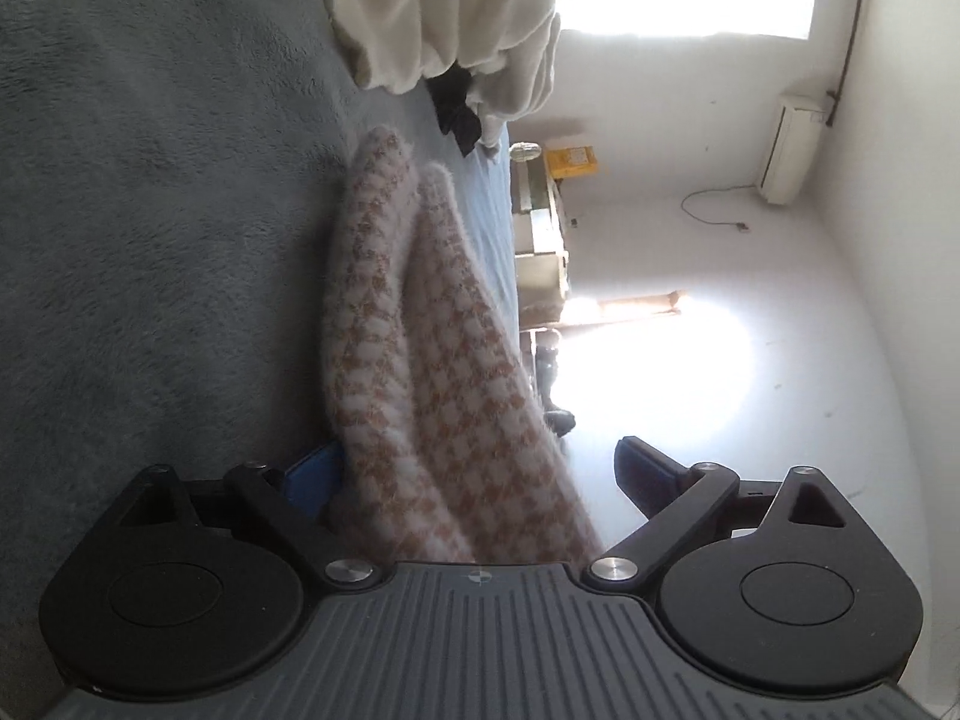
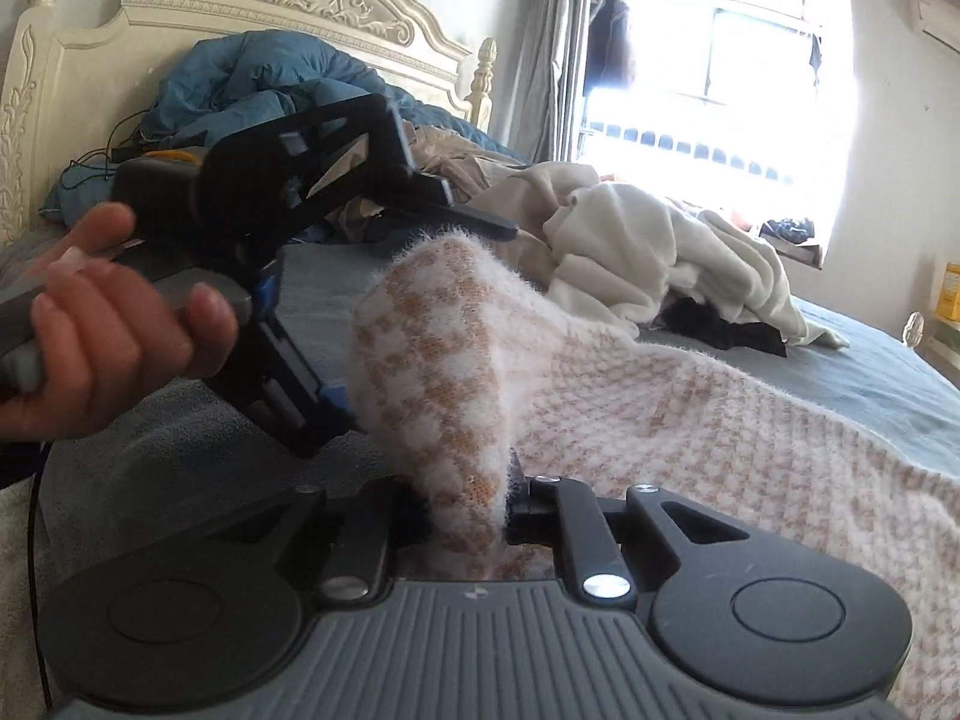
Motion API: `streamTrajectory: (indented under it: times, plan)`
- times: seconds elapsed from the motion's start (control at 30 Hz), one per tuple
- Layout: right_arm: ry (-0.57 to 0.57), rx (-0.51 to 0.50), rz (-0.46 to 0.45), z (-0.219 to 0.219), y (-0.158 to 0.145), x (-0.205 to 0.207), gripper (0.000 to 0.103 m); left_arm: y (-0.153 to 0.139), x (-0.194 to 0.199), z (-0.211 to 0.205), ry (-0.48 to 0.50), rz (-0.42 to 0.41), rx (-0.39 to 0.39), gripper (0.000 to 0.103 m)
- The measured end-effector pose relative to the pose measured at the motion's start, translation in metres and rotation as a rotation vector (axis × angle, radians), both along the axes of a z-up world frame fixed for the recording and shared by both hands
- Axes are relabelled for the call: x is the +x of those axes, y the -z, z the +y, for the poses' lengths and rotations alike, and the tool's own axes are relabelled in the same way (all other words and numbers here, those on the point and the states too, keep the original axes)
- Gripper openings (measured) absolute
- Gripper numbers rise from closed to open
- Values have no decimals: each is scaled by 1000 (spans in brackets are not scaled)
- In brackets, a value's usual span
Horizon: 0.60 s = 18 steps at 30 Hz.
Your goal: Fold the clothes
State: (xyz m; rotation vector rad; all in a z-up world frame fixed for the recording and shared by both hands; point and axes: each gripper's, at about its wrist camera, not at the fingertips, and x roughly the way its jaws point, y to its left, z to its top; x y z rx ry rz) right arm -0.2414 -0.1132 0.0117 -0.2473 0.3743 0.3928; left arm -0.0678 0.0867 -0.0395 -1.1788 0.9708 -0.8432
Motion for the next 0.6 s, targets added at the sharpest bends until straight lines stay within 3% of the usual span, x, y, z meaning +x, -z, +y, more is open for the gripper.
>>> streamTrajectory:
  times: [0.23, 0.4, 0.47, 0.5, 0.53, 0.57, 0.6]
  plan:
    - [-29, -91, -48, 12, 5, -10, 15, -16, 30, -35, 135, -36, 211, 99]
    - [-39, -93, -73, 11, 2, -15, 15, -23, 37, -59, 162, -96, 365, 91]
    - [-39, -89, -72, 10, 3, -15, 15, -24, 39, -65, 144, -93, 405, 68]
    - [-39, -86, -68, 9, 3, -16, 15, -24, 39, -68, 140, -94, 427, 63]
    - [-42, -75, -60, 6, 1, -16, 16, -24, 38, -70, 139, -96, 451, 52]
    - [-45, -65, -51, 3, 0, -17, 19, -24, 38, -71, 138, -103, 471, 43]
    - [-47, -53, -44, 0, -2, -18, 30, -25, 37, -71, 138, -114, 490, 40]
